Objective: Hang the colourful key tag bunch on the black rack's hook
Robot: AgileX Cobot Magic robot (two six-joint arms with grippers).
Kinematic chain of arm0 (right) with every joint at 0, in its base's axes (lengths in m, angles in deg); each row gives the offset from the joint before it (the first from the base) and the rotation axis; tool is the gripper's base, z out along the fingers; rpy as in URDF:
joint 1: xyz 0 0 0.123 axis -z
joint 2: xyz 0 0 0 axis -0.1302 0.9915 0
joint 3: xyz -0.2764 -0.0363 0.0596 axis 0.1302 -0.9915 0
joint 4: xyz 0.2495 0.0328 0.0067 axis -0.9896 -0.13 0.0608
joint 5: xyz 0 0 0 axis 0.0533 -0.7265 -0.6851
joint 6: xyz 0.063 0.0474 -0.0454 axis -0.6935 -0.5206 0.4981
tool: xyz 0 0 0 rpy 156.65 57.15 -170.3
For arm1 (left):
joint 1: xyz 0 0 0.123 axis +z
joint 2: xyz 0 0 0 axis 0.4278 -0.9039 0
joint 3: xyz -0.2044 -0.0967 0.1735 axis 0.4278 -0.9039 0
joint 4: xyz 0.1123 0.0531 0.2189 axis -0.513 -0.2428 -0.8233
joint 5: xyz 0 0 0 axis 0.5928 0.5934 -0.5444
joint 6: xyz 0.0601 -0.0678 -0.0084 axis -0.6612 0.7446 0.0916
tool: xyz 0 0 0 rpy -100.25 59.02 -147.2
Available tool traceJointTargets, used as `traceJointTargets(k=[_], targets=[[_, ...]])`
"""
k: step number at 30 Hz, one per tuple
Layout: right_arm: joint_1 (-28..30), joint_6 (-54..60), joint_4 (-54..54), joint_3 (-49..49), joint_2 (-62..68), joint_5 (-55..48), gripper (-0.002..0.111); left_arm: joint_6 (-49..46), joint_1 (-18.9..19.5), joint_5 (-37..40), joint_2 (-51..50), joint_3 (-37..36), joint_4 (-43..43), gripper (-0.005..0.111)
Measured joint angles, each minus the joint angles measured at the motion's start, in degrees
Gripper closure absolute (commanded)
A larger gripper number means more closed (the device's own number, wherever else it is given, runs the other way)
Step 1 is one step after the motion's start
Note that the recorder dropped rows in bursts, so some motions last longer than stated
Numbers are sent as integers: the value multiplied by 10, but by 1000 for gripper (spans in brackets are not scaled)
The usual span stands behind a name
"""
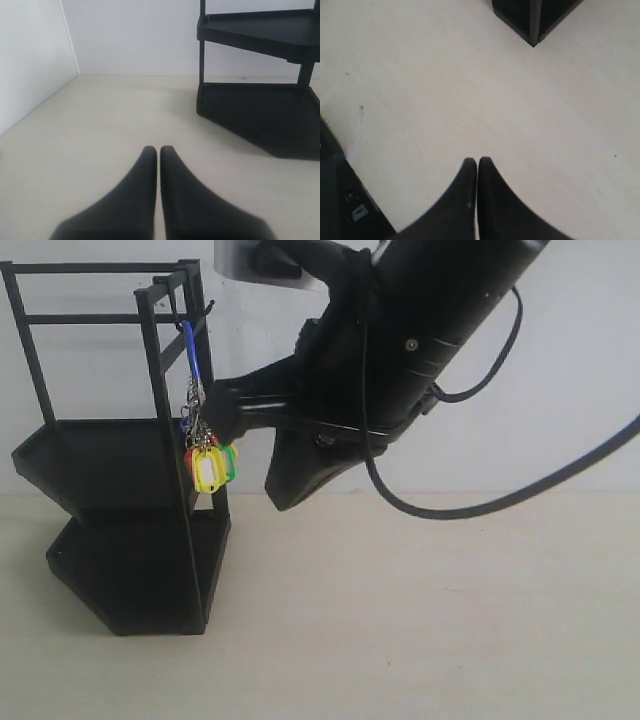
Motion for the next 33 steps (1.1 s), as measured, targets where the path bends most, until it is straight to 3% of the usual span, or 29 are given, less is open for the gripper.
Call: traceJointTargets(k=[7, 22, 33], targets=[[0, -46, 4, -80, -39, -5, 108, 0, 0, 0, 0, 0, 0, 102], [0, -50, -6, -413, -138, -2, 108, 0, 0, 0, 0, 0, 0, 102], [0, -49, 13, -444, -138, 17, 108, 0, 0, 0, 0, 0, 0, 102]])
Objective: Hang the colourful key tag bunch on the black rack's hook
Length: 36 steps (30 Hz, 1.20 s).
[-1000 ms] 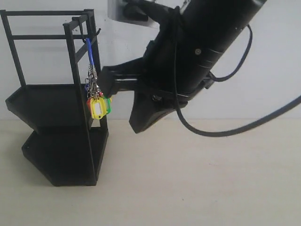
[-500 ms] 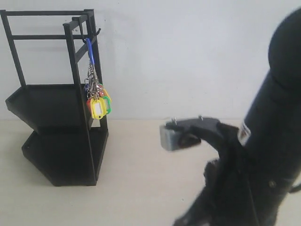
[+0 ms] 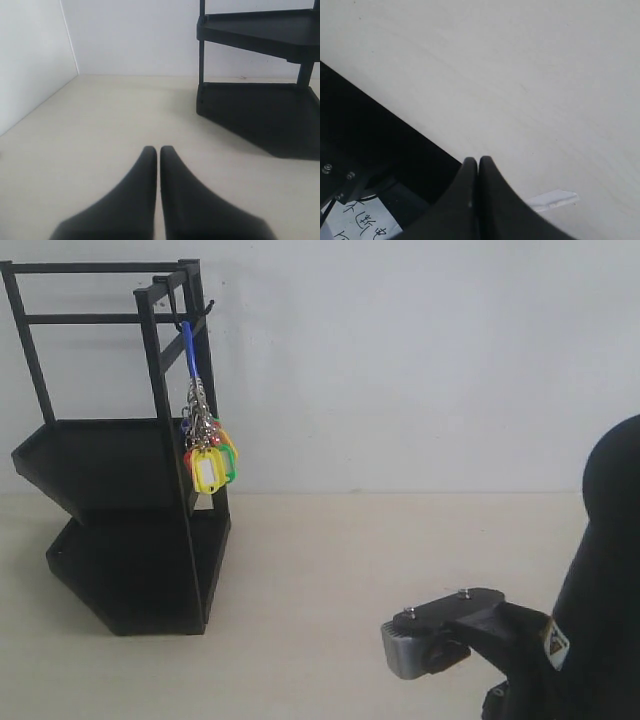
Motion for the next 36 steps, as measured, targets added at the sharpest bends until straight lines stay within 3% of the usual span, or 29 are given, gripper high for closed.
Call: traceJointTargets(k=[7, 17, 27, 36], targets=[[0, 34, 5, 0, -8, 16, 108, 0, 0, 0, 0, 0, 0, 102], [8, 99, 37, -27, -156, 156, 108, 0, 0, 0, 0, 0, 0, 102], [151, 90, 40, -216, -405, 334, 108, 0, 0, 0, 0, 0, 0, 102], [232, 81, 26, -348, -652, 414, 108, 0, 0, 0, 0, 0, 0, 102]])
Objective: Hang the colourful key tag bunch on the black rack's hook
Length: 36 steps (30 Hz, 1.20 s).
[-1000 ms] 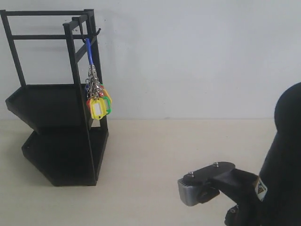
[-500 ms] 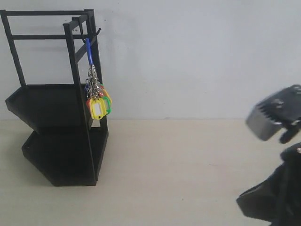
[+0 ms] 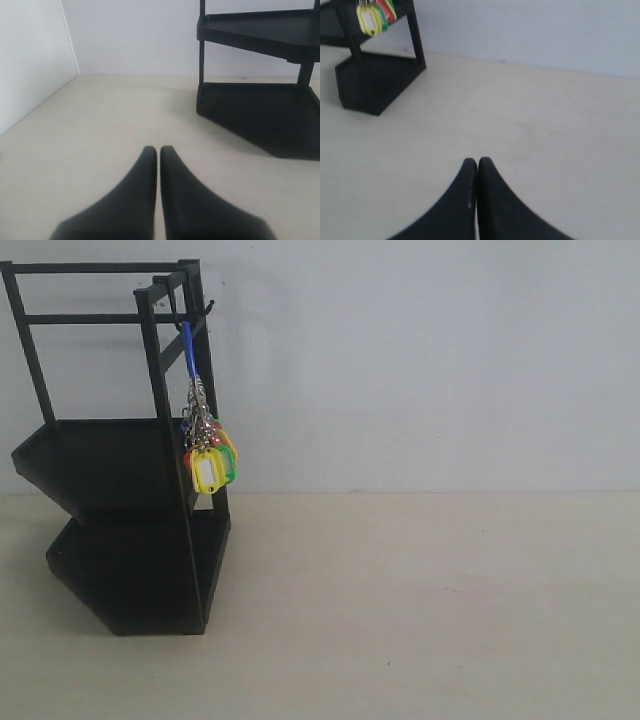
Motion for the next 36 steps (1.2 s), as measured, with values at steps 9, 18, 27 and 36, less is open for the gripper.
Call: traceJointTargets(k=[9, 18, 27, 36], targets=[[56, -1, -15, -63, -127, 37, 108, 0, 0, 0, 0, 0, 0, 102], [64, -1, -21, -127, -129, 110, 108, 0, 0, 0, 0, 0, 0, 102], [64, -8, 4, -169, -129, 158, 108, 0, 0, 0, 0, 0, 0, 102], [64, -57, 77, -171, -129, 84, 108, 0, 0, 0, 0, 0, 0, 102]])
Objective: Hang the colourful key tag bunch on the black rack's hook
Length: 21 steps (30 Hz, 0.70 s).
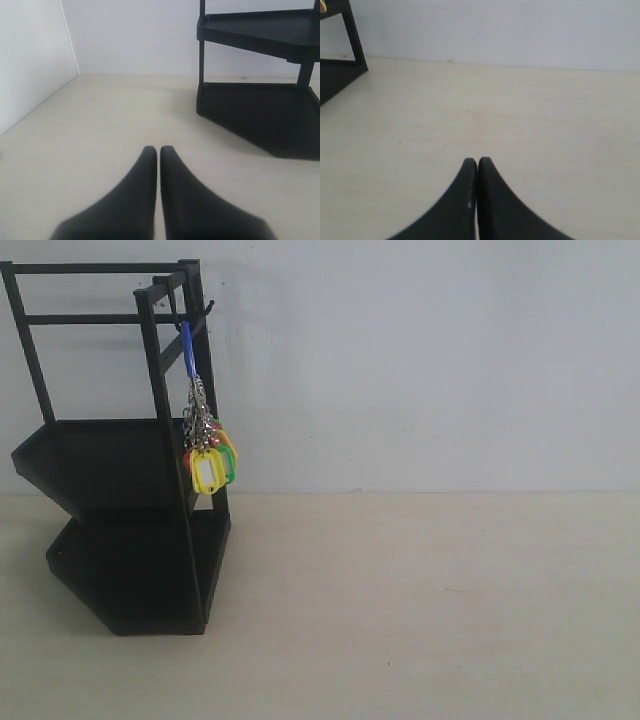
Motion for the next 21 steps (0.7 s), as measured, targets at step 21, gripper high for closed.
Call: traceJointTargets(k=[21], targets=[[67, -62, 24, -1, 0, -39, 108, 0, 0, 0, 0, 0, 0, 102]])
